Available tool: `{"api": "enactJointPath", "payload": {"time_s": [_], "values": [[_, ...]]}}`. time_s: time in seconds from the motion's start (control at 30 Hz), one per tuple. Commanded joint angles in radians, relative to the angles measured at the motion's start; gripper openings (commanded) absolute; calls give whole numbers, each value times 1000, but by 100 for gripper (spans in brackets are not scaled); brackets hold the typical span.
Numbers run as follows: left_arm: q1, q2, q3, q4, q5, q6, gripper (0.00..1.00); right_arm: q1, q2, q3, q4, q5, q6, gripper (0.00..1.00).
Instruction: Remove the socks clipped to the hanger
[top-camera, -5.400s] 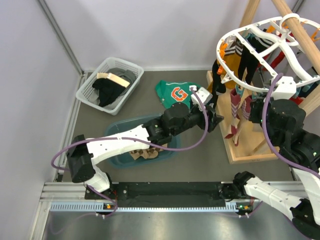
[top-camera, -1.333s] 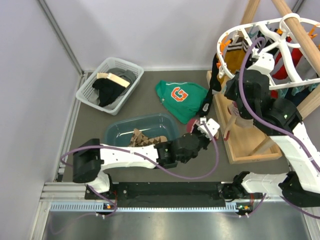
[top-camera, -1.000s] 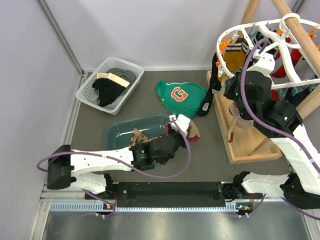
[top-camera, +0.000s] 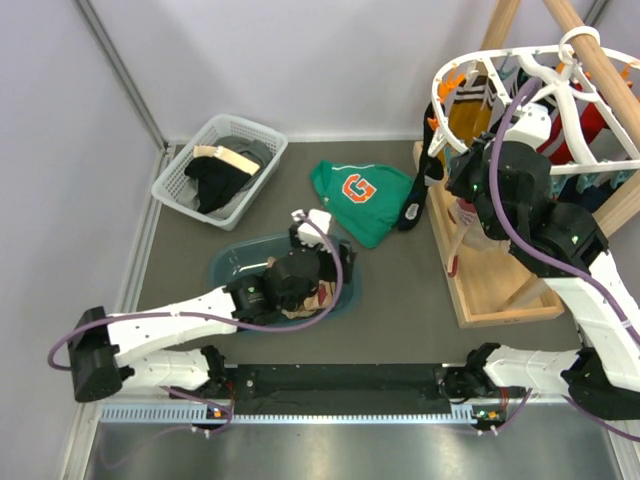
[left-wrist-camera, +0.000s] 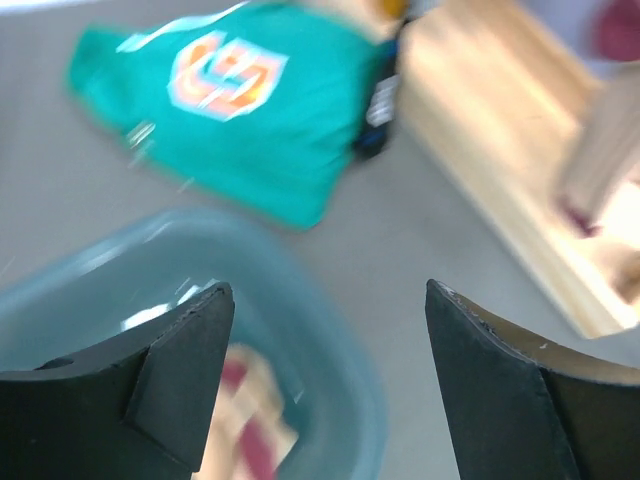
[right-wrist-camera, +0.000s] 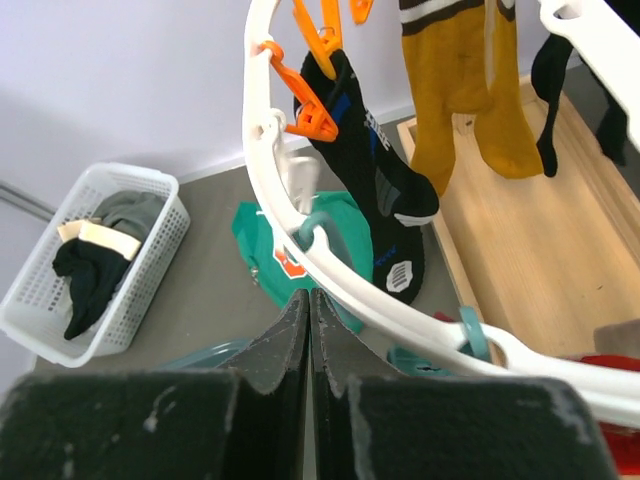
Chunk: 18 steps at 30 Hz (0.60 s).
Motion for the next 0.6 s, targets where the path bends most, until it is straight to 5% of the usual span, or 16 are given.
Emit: {"api": "enactJointPath", "payload": {"time_s": [0.0,0.57], "values": [[-5,134,111,278,192,187,82,11,-12,29,38,-19,0,0],[-26,641,480,548,551,193,90,11,-20,30,49,-48,-34,0]]}}
